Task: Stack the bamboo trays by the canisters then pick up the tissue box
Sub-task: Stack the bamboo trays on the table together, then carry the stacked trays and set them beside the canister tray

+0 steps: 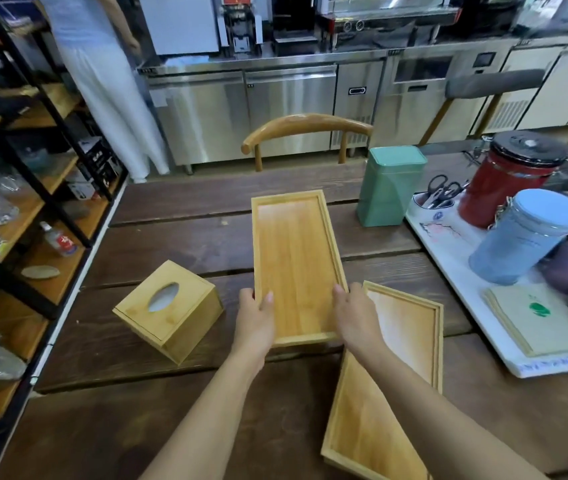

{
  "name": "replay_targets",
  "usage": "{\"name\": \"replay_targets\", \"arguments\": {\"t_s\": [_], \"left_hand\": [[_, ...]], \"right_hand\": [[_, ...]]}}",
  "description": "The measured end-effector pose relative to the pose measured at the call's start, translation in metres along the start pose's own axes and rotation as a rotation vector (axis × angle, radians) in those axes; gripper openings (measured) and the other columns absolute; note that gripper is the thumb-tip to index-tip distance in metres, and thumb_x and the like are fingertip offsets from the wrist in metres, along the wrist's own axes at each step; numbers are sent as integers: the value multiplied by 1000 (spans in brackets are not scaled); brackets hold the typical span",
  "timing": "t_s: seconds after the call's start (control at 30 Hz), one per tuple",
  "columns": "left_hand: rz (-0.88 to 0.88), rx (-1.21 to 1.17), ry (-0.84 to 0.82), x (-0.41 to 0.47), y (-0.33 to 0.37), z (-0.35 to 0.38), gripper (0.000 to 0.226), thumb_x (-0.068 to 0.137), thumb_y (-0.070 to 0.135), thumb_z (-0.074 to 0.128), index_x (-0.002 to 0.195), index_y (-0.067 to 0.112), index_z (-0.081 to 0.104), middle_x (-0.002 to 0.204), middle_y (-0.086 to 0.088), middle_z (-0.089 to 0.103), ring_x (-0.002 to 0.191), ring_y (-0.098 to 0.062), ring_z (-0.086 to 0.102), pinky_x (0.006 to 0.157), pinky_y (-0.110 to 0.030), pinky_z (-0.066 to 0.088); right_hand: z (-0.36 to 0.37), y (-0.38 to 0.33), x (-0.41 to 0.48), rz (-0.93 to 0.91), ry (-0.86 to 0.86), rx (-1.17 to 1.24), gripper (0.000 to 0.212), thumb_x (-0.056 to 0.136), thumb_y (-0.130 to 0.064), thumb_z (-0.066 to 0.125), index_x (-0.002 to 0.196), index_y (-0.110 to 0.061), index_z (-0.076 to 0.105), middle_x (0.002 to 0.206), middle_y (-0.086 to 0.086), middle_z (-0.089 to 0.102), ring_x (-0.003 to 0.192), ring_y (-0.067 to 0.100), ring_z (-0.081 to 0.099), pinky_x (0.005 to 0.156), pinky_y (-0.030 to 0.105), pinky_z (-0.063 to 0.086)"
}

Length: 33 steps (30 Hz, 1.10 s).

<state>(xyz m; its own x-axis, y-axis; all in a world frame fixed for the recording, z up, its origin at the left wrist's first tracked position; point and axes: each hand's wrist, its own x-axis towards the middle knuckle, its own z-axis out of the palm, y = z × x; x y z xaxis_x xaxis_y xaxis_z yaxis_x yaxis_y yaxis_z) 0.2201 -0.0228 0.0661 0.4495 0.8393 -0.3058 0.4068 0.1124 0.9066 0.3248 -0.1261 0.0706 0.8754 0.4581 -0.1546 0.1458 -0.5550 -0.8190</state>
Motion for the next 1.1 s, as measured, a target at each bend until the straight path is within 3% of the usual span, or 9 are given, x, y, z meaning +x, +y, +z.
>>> {"name": "replay_targets", "arguments": {"t_s": [0.13,0.27,0.43,0.6,0.7,0.93,1.03,1.1], "left_hand": [[176,156,-106,-25,7,17,13,98,31,34,94,28,47,86,14,54,78,1,50,61,-26,40],[253,223,-211,-61,2,44,22,98,29,34,88,29,54,85,9,60,77,-1,55,62,-21,42],[285,332,-209,-100,-27,68,29,99,25,33,92,10,58,86,-6,64,77,-21,58,67,-34,42],[305,424,-210,-115,-50,74,28,99,21,32,100,12,58,92,-5,66,86,-22,61,73,-35,46],[313,461,-173,-120,-59,72,27,99,22,31,103,14,57,93,-4,65,85,-25,61,72,-36,47],[272,448,-146,-122,-69,63,26,98,20,34,100,12,59,86,0,63,76,-17,56,70,-34,45],[215,441,-173,-119,-65,61,26,97,20,38,113,13,58,97,1,63,87,-19,56,76,-34,45],[152,451,-209,-115,-60,60,34,96,27,42,126,14,50,117,-5,62,107,-25,56,87,-36,45]], "right_hand": [[-50,20,-34,-116,117,-124,27,94,-37,40,79,-16,48,70,-5,51,65,18,49,51,29,31],[-89,52,-68,-25,196,-272,41,92,-45,39,60,-18,39,60,2,52,57,21,48,47,31,30],[-101,91,-105,104,201,-330,44,94,-44,34,69,-11,51,71,8,62,69,27,58,64,39,47],[-92,118,-123,152,131,-476,44,97,-38,28,92,-5,57,98,15,67,93,34,61,81,41,48],[-85,125,-129,141,125,-493,42,97,-37,27,101,-6,55,104,15,66,95,32,61,81,39,48],[-73,128,-133,123,123,-589,43,96,-40,30,93,-6,57,99,15,69,94,34,62,76,37,46],[-74,132,-133,155,115,-543,40,93,-47,33,86,-14,53,96,9,68,90,30,62,73,37,46],[-78,134,-130,186,113,-382,35,91,-49,39,89,-17,51,95,6,66,87,26,61,72,36,46]]}}
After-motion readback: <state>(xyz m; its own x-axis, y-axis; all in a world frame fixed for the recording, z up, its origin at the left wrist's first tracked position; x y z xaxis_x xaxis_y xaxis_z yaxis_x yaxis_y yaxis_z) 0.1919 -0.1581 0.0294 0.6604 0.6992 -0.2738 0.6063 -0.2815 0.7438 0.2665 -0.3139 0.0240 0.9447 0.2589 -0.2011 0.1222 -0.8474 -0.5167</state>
